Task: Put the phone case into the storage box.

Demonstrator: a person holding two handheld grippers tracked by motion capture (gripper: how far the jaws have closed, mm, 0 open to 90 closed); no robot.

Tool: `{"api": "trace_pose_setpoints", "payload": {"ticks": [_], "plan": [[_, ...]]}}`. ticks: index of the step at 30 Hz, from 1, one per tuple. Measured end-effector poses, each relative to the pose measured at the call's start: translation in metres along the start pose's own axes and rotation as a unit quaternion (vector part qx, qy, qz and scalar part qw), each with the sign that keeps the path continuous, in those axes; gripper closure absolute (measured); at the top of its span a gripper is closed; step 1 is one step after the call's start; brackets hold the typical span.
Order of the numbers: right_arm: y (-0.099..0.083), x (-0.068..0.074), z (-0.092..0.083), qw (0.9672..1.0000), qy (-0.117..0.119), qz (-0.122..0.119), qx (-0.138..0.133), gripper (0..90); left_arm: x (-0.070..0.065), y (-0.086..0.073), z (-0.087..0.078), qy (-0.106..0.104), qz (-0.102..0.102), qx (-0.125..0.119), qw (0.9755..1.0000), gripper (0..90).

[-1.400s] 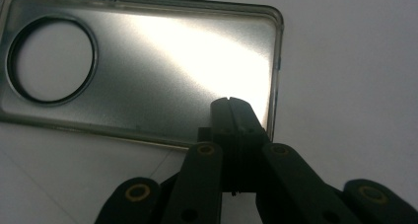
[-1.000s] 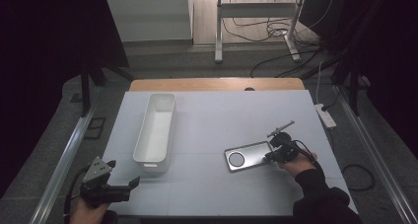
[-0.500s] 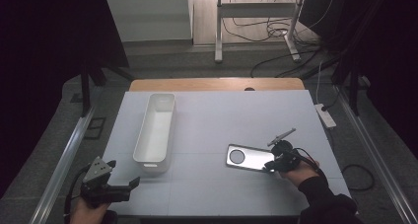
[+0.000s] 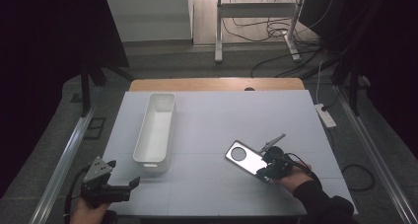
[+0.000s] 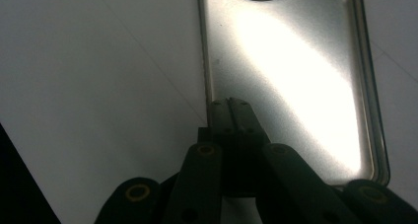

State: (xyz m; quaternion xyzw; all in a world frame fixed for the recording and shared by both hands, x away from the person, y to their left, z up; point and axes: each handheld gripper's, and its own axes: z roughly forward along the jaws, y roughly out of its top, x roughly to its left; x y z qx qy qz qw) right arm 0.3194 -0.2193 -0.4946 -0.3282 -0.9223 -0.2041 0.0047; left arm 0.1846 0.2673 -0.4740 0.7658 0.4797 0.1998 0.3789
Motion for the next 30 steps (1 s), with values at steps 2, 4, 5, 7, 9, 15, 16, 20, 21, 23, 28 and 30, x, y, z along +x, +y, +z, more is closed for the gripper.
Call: {"api": "trace_pose_setpoints", "payload": {"ticks": [2, 4, 5, 7, 9, 15, 16, 20, 21, 23, 28, 30], "plan": [[0.002, 0.003, 0.002, 1.0000, 0.007, 0.000, 0.002, 89.9, 0.000, 0.000, 0.000, 0.000, 0.001, 0.000, 1.0000, 1.4], [0.004, 0.006, 0.005, 0.9999, 0.012, -0.009, 0.002, 89.9, 0.000, 0.000, 0.000, 0.000, 0.001, 0.001, 1.0000, 1.4], [0.006, 0.009, 0.006, 0.9998, 0.013, -0.011, 0.002, 89.9, 0.000, 0.000, 0.000, 0.000, 0.001, 0.001, 1.0000, 1.4], [0.007, 0.010, 0.007, 0.9997, 0.018, -0.013, 0.004, 89.9, 0.000, 0.000, 0.000, 0.000, 0.002, 0.001, 1.0000, 1.4], [0.010, 0.014, 0.010, 0.9996, 0.020, -0.022, 0.006, 89.9, 0.000, 0.000, 0.000, 0.000, 0.002, 0.001, 1.0000, 1.4], [0.012, 0.016, 0.010, 0.9996, 0.018, -0.024, 0.000, 89.5, 0.000, 0.000, 0.000, -0.001, 0.001, 0.000, 1.0000, 1.4], [0.012, 0.015, 0.010, 0.9996, 0.017, -0.022, -0.004, 88.9, 0.000, 0.000, 0.000, -0.001, 0.001, 0.000, 1.0000, 1.4], [0.012, 0.013, 0.004, 0.9994, 0.011, -0.014, -0.028, 84.8, 0.000, 0.000, 0.000, 0.000, 0.002, 0.001, 1.0000, 1.4], [0.012, 0.013, 0.003, 0.9993, 0.008, -0.013, -0.034, 83.1, 0.000, 0.000, 0.000, 0.000, 0.002, 0.000, 1.0000, 1.4], [0.013, 0.012, -0.001, 0.9988, 0.001, -0.012, -0.047, 77.3, 0.000, 0.000, 0.000, 0.000, 0.001, 0.000, 1.0000, 1.4], [0.014, 0.008, -0.005, 0.9981, -0.016, -0.003, -0.059, 59.9, 0.000, 0.000, 0.000, 0.000, 0.002, 0.001, 1.0000, 1.4], [0.014, 0.005, -0.006, 0.9979, -0.022, 0.001, -0.062, 53.8, 0.000, 0.000, 0.000, 0.000, 0.002, 0.001, 1.0000, 1.4]]}}
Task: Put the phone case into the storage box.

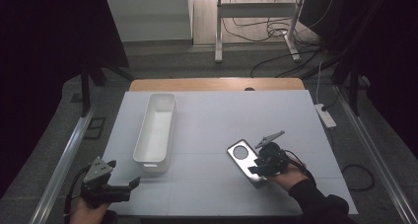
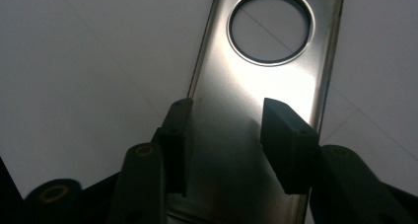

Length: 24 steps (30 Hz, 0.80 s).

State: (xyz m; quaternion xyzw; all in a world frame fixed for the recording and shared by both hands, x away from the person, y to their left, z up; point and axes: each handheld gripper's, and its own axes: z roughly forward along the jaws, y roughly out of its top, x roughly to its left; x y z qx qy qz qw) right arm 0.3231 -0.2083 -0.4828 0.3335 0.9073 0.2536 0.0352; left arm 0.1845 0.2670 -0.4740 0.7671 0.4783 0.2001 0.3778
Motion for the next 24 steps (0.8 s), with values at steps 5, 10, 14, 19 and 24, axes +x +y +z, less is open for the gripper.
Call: {"api": "trace_pose_setpoints", "payload": {"ticks": [5, 10, 14, 19, 24], "plan": [[0.002, -0.009, -0.002, 0.9997, -0.009, 0.021, -0.006, 34.8, 0.000, 0.000, 0.000, 0.000, 0.000, 0.000, 1.0000, 1.4], [0.002, -0.016, -0.003, 0.9993, -0.017, 0.030, -0.009, 19.4, 0.000, 0.000, 0.000, 0.000, 0.000, 0.000, 1.0000, 1.4], [0.002, -0.019, -0.002, 0.9990, -0.024, 0.037, -0.007, 7.6, 0.000, 0.000, 0.000, -0.001, 0.000, 0.000, 1.0000, 1.4], [0.004, -0.022, -0.002, 0.9983, -0.048, 0.028, -0.017, 0.6, 0.000, 0.000, 0.000, -0.001, 0.000, 0.000, 1.0000, 1.4], [0.005, -0.026, -0.001, 0.9978, -0.057, 0.031, -0.016, 0.5, 0.000, 0.000, 0.000, -0.002, 0.000, 0.001, 1.0000, 1.4]]}}
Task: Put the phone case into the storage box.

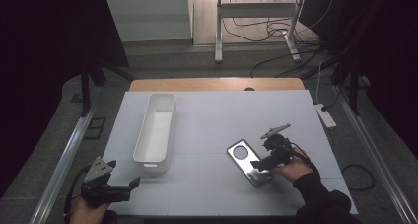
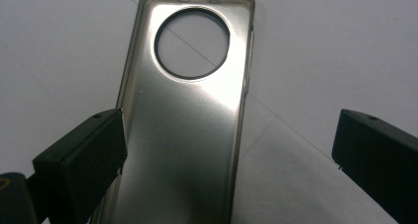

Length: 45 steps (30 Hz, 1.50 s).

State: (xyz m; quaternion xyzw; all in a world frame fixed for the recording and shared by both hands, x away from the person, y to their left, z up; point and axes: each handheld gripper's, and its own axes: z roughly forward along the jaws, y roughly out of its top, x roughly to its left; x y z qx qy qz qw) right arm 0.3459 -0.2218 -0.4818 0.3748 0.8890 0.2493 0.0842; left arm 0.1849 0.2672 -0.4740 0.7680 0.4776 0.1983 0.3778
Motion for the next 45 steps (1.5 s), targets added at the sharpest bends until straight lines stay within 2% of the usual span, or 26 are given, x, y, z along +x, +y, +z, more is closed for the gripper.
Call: {"api": "trace_pose_setpoints", "payload": {"ticks": [6, 12, 17, 18, 21, 29, 32, 40, 45], "plan": [[0.002, -0.006, 0.007, 0.9998, 0.000, 0.009, 0.016, 2.4, 0.000, 0.000, 0.000, 0.000, 0.000, 0.000, 1.0000, 1.4], [0.002, -0.007, 0.012, 0.9993, -0.014, -0.005, 0.035, 13.9, 0.000, 0.000, 0.000, -0.001, 0.000, 0.001, 1.0000, 1.5], [0.000, -0.008, 0.016, 0.9985, -0.023, -0.010, 0.048, 32.9, 0.000, 0.000, 0.000, -0.001, -0.001, 0.000, 1.0000, 1.5], [0.000, -0.008, 0.016, 0.9985, -0.023, -0.010, 0.048, 32.9, 0.000, 0.000, 0.000, -0.001, -0.001, 0.000, 1.0000, 1.5], [-0.001, -0.010, 0.016, 0.9984, -0.020, -0.010, 0.051, 47.4, 0.000, 0.000, 0.000, -0.002, -0.001, 0.000, 1.0000, 1.5], [-0.002, -0.014, 0.016, 0.9981, 0.003, 0.003, 0.061, 72.9, 0.000, 0.000, 0.000, -0.002, 0.000, 0.000, 1.0000, 1.5], [-0.003, -0.016, 0.016, 0.9977, 0.027, 0.014, 0.060, 85.5, 0.000, 0.000, 0.000, -0.002, 0.000, 0.001, 1.0000, 1.5], [-0.003, -0.015, 0.016, 0.9973, 0.024, 0.030, 0.063, 88.7, 0.000, 0.000, 0.000, -0.001, 0.002, 0.000, 1.0000, 1.8], [-0.003, -0.013, 0.015, 0.9980, 0.016, 0.022, 0.057, 88.7, -0.001, 0.000, 0.000, 0.002, 0.003, 0.002, 1.0000, 1.9]]}}
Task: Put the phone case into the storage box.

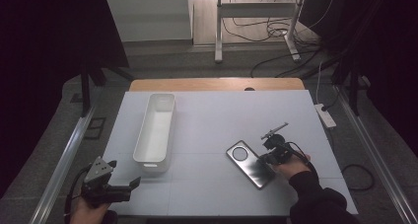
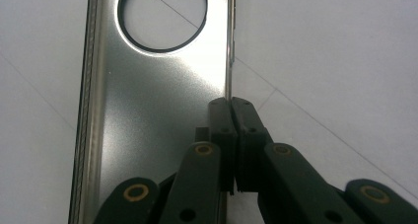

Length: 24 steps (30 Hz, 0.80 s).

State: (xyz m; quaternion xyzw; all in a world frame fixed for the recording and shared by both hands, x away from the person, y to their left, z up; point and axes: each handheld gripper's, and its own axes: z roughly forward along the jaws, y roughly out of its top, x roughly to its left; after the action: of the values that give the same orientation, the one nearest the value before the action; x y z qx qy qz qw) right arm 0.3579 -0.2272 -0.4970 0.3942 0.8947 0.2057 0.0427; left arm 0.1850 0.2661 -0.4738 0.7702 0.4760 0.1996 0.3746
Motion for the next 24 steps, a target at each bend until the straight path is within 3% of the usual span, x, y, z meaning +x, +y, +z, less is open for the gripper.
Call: {"api": "trace_pose_setpoints", "payload": {"ticks": [5, 16, 24], "plan": [[0.000, 0.002, -0.004, 0.9999, -0.006, -0.007, -0.012, 88.7, -0.002, 0.000, 0.000, 0.010, 0.006, 0.002, 0.9999, 2.2], [0.000, 0.001, -0.017, 0.9990, -0.007, 0.002, -0.045, 88.7, -0.002, 0.001, 0.002, -0.008, 0.013, 0.011, 0.9998, 6.6], [0.000, 0.000, -0.026, 0.9973, -0.003, 0.005, -0.074, 88.7, -0.003, 0.002, 0.003, -0.010, 0.019, 0.014, 0.9997, 1.1]]}}
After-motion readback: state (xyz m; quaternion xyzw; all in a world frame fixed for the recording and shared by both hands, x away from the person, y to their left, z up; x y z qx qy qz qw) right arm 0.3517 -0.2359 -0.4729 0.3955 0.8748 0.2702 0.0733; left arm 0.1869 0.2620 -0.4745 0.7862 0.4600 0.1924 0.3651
